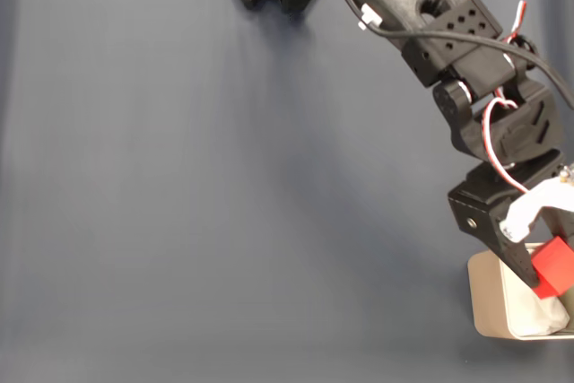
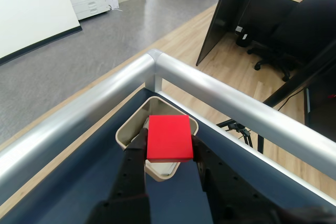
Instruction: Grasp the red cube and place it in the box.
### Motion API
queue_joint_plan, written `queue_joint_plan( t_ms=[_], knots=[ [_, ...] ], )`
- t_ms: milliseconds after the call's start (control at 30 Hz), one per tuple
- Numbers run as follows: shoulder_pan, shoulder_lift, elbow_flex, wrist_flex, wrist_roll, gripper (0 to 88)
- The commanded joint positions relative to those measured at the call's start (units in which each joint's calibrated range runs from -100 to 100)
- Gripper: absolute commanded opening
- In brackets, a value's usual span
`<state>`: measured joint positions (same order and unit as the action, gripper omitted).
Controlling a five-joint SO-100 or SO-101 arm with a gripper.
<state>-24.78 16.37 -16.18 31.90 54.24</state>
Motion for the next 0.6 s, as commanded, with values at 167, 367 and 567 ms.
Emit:
queue_joint_plan(
  t_ms=[167,367,567],
  knots=[
    [-0.79,3.73,-9.0,0.15,0.0,8.5],
    [-1.0,5.03,-9.55,0.15,-0.2,8.6],
    [-1.57,5.99,-9.64,0.07,-0.44,8.6]
  ],
)
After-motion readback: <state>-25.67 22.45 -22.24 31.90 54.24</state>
